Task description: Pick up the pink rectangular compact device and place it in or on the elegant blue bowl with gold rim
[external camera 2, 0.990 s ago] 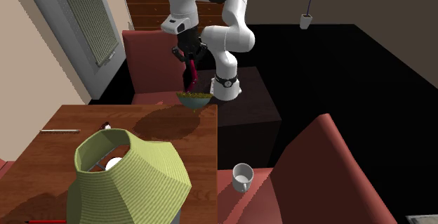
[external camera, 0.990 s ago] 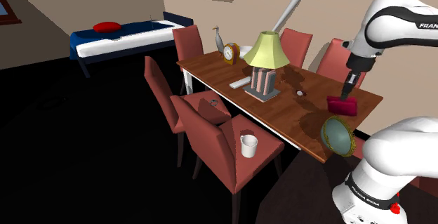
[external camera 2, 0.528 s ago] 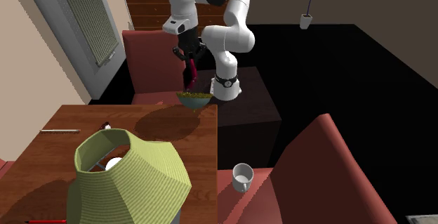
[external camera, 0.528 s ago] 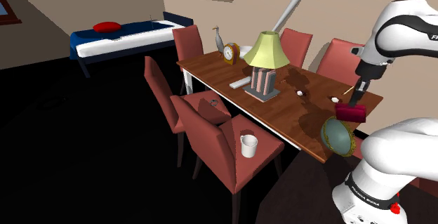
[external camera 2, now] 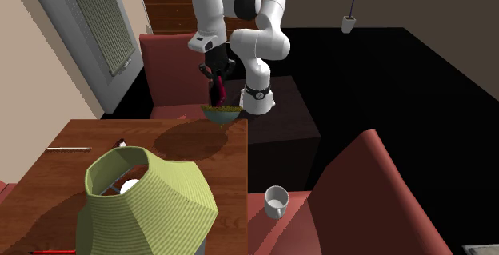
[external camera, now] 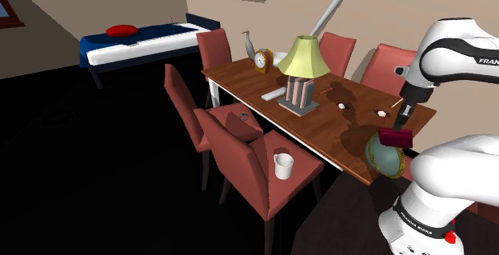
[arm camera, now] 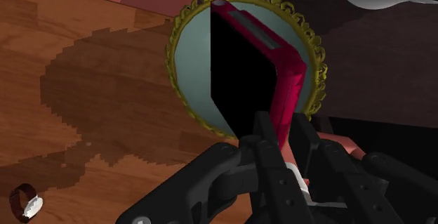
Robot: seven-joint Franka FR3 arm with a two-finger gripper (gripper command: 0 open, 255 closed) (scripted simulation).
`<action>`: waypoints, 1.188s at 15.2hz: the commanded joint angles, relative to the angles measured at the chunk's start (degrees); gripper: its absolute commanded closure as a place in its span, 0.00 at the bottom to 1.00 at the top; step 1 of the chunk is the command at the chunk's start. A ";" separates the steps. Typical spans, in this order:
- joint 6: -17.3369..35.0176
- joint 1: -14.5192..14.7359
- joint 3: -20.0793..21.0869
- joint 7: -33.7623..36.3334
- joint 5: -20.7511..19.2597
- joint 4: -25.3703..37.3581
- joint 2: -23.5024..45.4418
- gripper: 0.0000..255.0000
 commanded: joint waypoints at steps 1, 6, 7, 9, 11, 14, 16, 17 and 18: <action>1.67 -0.24 -0.54 0.03 -0.56 -1.31 0.35 1.00; 5.43 -1.07 -1.94 -0.07 -2.08 -4.39 1.15 1.00; 5.42 -1.06 -1.94 -0.07 -2.08 -4.40 1.14 1.00; 5.43 -1.07 -1.94 -0.07 -2.08 -4.39 1.15 1.00; 5.43 -1.07 -1.94 -0.07 -2.08 -4.39 1.15 1.00; 5.42 -1.06 -1.94 -0.07 -2.08 -4.39 1.15 0.00; 5.43 -1.06 -1.94 -0.07 -2.08 -4.39 1.15 0.00; 5.43 -1.06 -1.94 -0.07 -2.08 -4.39 1.15 0.00; 5.43 -1.06 -1.94 -0.07 -2.08 -4.39 1.15 0.00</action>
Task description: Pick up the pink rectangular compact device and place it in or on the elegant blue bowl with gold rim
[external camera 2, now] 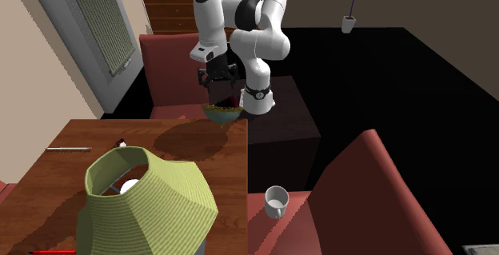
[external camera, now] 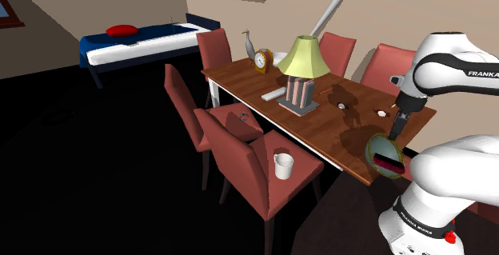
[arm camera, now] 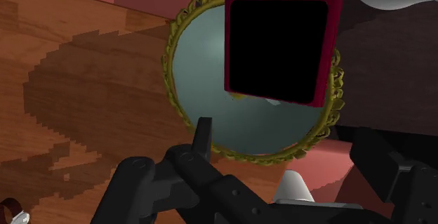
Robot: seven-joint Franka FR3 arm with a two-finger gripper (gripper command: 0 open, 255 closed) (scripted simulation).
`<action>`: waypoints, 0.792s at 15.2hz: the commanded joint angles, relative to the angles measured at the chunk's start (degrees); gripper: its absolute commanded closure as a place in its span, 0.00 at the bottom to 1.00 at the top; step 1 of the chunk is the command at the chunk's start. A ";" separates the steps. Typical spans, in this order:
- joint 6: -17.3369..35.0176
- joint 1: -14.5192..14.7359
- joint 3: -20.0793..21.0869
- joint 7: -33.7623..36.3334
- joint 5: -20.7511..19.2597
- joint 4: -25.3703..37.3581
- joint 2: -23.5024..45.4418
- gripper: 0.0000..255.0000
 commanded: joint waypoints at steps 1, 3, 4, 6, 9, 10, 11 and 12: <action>0.00 0.00 0.00 0.00 0.00 0.00 0.00 0.00; -4.08 0.90 1.42 0.02 1.58 3.56 -0.66 0.00; -5.97 1.31 2.07 0.01 2.30 5.41 -0.75 0.00; -7.40 1.61 2.57 0.00 2.84 6.91 -0.72 0.00; -7.40 1.61 2.57 0.00 2.84 6.91 -0.72 0.00; -7.40 1.61 2.57 0.00 2.84 6.91 -0.72 0.00; -7.40 1.61 2.57 0.00 2.84 6.91 -0.72 0.00; -7.40 1.61 2.57 0.00 2.84 6.91 -0.72 0.00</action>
